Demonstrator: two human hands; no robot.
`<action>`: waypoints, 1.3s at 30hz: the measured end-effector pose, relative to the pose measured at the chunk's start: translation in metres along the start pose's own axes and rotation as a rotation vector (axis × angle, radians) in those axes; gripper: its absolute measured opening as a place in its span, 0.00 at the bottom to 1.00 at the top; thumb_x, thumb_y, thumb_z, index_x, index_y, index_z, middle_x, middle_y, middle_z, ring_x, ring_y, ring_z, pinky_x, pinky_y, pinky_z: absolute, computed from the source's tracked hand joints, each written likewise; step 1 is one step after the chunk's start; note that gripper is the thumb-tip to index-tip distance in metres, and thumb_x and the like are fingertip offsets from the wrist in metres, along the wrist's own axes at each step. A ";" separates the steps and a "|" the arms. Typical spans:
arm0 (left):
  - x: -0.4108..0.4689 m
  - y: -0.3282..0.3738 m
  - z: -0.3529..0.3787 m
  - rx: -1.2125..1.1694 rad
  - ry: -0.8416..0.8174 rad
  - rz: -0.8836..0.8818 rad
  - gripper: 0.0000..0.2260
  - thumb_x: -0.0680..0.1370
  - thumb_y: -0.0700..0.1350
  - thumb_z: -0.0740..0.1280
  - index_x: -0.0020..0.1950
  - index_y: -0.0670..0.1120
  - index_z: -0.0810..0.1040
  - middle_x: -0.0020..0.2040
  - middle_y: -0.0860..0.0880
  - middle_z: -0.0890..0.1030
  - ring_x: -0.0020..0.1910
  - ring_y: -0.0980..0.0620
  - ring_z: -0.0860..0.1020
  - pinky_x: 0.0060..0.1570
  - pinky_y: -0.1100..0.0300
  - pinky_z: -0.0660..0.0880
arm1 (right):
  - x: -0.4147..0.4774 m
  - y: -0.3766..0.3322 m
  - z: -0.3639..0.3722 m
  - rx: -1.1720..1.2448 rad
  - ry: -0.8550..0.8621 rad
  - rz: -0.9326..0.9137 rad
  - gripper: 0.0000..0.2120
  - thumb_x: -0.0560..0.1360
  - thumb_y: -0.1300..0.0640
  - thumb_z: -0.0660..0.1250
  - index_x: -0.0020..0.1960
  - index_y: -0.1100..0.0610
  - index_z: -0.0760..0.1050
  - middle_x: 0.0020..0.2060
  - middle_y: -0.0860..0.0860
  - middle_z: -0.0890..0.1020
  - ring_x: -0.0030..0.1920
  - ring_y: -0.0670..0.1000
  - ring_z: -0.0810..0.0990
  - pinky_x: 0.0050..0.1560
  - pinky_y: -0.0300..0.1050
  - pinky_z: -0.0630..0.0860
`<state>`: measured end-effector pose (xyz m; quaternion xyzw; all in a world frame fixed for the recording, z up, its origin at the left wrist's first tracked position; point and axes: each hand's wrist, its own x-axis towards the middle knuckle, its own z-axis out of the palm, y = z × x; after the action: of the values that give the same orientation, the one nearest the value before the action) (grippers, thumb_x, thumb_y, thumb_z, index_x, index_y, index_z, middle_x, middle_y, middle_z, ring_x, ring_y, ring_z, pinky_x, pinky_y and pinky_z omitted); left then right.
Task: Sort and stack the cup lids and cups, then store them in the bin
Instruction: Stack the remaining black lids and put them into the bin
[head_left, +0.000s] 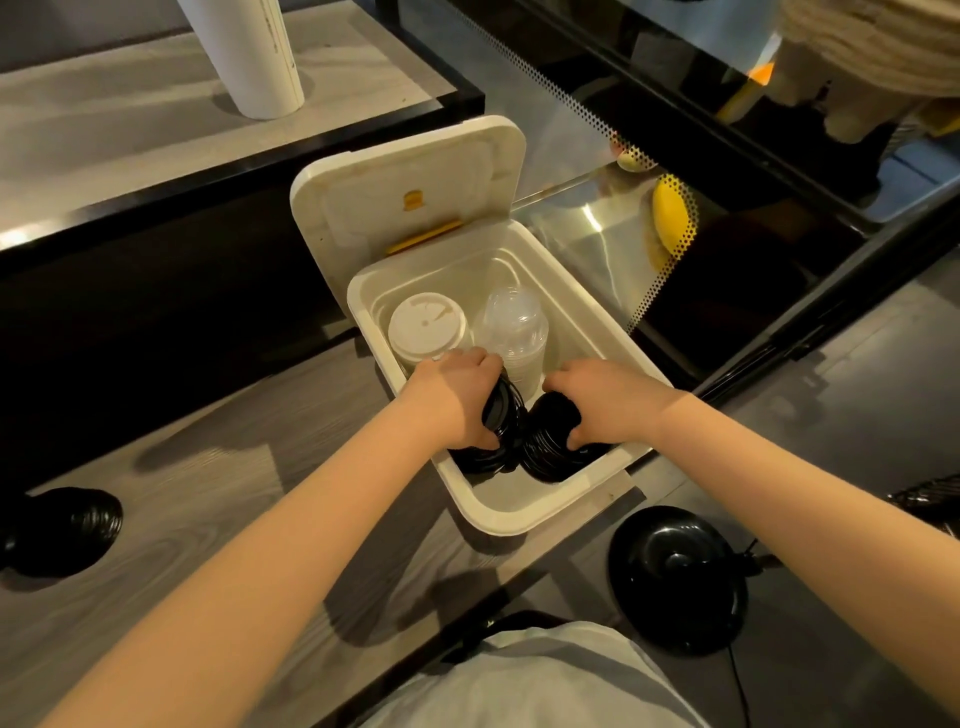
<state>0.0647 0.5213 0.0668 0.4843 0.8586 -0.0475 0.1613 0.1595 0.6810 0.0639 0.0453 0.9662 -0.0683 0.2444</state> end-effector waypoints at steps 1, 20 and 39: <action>-0.001 -0.002 -0.001 -0.006 0.029 -0.004 0.32 0.68 0.58 0.72 0.66 0.45 0.67 0.62 0.48 0.72 0.60 0.47 0.72 0.55 0.50 0.74 | 0.001 0.000 0.002 -0.021 -0.001 0.013 0.28 0.68 0.52 0.75 0.64 0.56 0.70 0.54 0.53 0.77 0.52 0.54 0.77 0.50 0.50 0.77; -0.010 -0.009 -0.008 -0.001 0.087 -0.022 0.19 0.74 0.54 0.66 0.62 0.47 0.76 0.57 0.47 0.76 0.53 0.46 0.76 0.49 0.50 0.77 | -0.009 -0.009 -0.006 0.164 0.167 0.122 0.29 0.74 0.49 0.69 0.71 0.55 0.66 0.62 0.53 0.76 0.60 0.55 0.75 0.56 0.46 0.74; -0.223 -0.159 0.028 -0.532 0.508 -0.451 0.17 0.78 0.48 0.65 0.65 0.44 0.74 0.64 0.48 0.75 0.64 0.50 0.71 0.61 0.60 0.66 | 0.011 -0.246 -0.014 0.314 0.546 -0.228 0.17 0.77 0.51 0.65 0.63 0.55 0.74 0.59 0.51 0.77 0.61 0.52 0.73 0.61 0.47 0.70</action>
<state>0.0431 0.2490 0.1005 0.2224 0.9377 0.2624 0.0498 0.1136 0.4408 0.0981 -0.0092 0.9726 -0.2284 -0.0427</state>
